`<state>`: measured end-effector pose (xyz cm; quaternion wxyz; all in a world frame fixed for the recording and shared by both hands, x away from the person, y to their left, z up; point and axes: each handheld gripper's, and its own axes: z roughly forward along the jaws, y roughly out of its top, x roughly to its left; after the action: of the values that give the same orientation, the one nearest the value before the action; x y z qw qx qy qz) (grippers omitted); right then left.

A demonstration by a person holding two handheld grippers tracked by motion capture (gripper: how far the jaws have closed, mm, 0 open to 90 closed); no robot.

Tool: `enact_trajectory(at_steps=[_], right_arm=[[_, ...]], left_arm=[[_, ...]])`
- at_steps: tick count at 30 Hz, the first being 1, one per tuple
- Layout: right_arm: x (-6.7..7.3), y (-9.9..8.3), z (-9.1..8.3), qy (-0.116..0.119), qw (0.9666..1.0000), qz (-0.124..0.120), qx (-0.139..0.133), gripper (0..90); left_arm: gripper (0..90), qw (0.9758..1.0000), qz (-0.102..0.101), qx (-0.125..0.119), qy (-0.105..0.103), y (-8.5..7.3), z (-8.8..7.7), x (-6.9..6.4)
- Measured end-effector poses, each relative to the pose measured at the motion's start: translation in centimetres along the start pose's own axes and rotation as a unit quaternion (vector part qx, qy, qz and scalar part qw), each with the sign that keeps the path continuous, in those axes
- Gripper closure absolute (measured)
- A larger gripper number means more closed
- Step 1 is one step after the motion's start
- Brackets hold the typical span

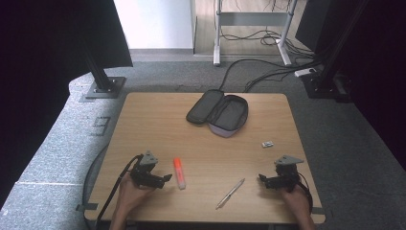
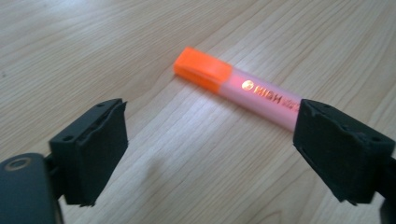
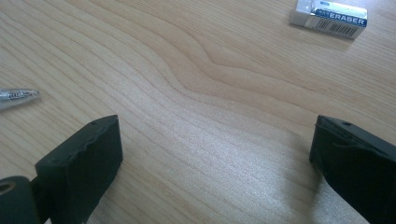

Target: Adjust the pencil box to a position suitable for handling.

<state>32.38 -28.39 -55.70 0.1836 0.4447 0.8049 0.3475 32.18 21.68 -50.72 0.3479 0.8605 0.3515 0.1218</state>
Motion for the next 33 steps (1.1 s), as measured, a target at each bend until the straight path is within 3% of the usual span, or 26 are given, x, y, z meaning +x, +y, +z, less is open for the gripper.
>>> enact_trajectory(at_steps=[23, 33], right_arm=[[0.0, 0.0, 0.0, 0.000, 1.0000, 0.000, 0.000, 2.3], [0.0, 0.0, 0.0, 0.000, 1.0000, 0.000, 0.000, 2.3]], left_arm=[[14.8, 0.9997, 0.010, 0.018, -0.014, 1.5, 2.3, -1.3], [15.5, 0.9992, 0.024, 0.027, -0.019, 2.1, 3.4, -2.1]])
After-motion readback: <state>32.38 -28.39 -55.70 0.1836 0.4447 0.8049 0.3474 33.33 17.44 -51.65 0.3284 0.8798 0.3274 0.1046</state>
